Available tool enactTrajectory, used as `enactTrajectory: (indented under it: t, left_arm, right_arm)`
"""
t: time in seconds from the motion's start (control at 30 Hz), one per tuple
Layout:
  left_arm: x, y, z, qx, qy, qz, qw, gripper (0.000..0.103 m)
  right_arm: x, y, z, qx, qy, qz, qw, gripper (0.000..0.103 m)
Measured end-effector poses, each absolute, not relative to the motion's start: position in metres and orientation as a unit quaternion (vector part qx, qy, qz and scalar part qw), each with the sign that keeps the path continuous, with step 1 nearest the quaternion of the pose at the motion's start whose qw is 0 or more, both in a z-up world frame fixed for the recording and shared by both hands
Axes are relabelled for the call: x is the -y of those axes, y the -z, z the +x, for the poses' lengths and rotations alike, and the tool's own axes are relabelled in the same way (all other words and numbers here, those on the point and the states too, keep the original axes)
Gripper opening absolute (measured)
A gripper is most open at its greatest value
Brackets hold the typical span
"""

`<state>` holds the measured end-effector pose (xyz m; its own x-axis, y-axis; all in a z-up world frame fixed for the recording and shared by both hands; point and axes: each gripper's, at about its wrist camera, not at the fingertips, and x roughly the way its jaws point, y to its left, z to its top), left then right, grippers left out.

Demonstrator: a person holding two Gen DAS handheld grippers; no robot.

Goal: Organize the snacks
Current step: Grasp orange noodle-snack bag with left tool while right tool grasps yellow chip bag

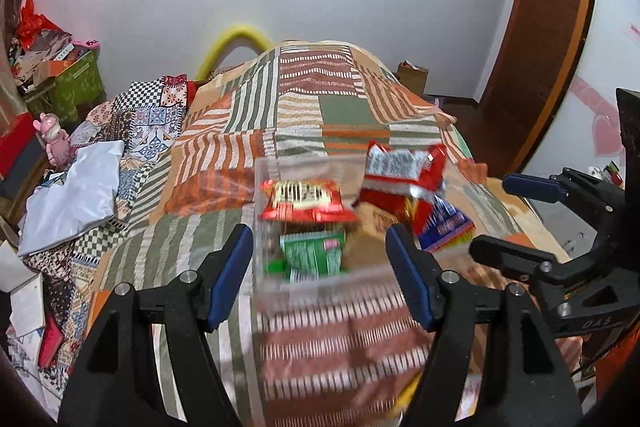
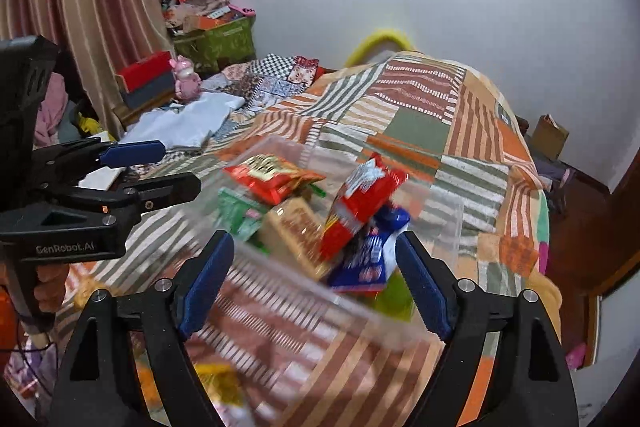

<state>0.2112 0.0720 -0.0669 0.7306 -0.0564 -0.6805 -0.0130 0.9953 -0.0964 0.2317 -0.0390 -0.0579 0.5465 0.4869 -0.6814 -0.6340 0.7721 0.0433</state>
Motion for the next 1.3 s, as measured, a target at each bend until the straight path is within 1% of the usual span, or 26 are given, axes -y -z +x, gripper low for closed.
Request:
enactTrajectory:
  t: [0.1,0.37,0.53,0.67,0.7,0.73,0.87,0.93,0.97,1.0,1.2,1.3]
  left_arm:
    - [-0.071,0.070,0.188,-0.371,0.015,-0.050,0.927,0.071]
    - [-0.065,0.095,0.138,-0.400,0.026,-0.067,0.914,0.071]
    - [-0.061,0.108,0.113,-0.414,0.039,-0.070,0.907,0.071]
    - [-0.055,0.119,0.096,-0.423,0.045,-0.066,0.903,0.071]
    - [-0.054,0.122,0.093,-0.425,0.045,-0.065,0.902,0.071]
    - [-0.052,0.126,0.090,-0.429,0.045,-0.064,0.900,0.071]
    - [-0.044,0.138,0.084,-0.440,0.049,-0.063,0.895,0.071]
    - [-0.040,0.141,0.082,-0.441,0.053,-0.064,0.894,0.071]
    - [-0.038,0.143,0.082,-0.443,0.057,-0.065,0.892,0.071]
    - [-0.035,0.143,0.082,-0.444,0.060,-0.065,0.892,0.071]
    - [-0.025,0.149,0.082,-0.451,0.073,-0.060,0.887,0.071]
    - [-0.019,0.160,0.085,-0.466,0.076,-0.060,0.879,0.071]
  right_arm:
    - [0.047,0.062,0.210,-0.351,-0.325,-0.097,0.873,0.083]
    - [0.060,0.089,0.163,-0.368,-0.322,-0.092,0.868,0.083]
    - [0.062,0.113,0.147,-0.397,-0.337,-0.075,0.851,0.083]
    - [0.053,0.136,0.139,-0.418,-0.342,-0.086,0.837,0.083]
    - [0.048,0.150,0.140,-0.434,-0.350,-0.084,0.826,0.083]
    - [0.048,0.150,0.140,-0.434,-0.350,-0.084,0.826,0.083]
    - [0.042,0.166,0.141,-0.459,-0.349,-0.090,0.812,0.080]
    - [0.040,0.168,0.139,-0.455,-0.342,-0.104,0.816,0.075]
    - [0.039,0.168,0.139,-0.453,-0.340,-0.110,0.817,0.069]
    - [0.038,0.169,0.139,-0.451,-0.336,-0.117,0.819,0.067]
    - [0.044,0.168,0.132,-0.438,-0.332,-0.111,0.828,0.064]
    - [0.051,0.166,0.131,-0.438,-0.329,-0.097,0.831,0.063]
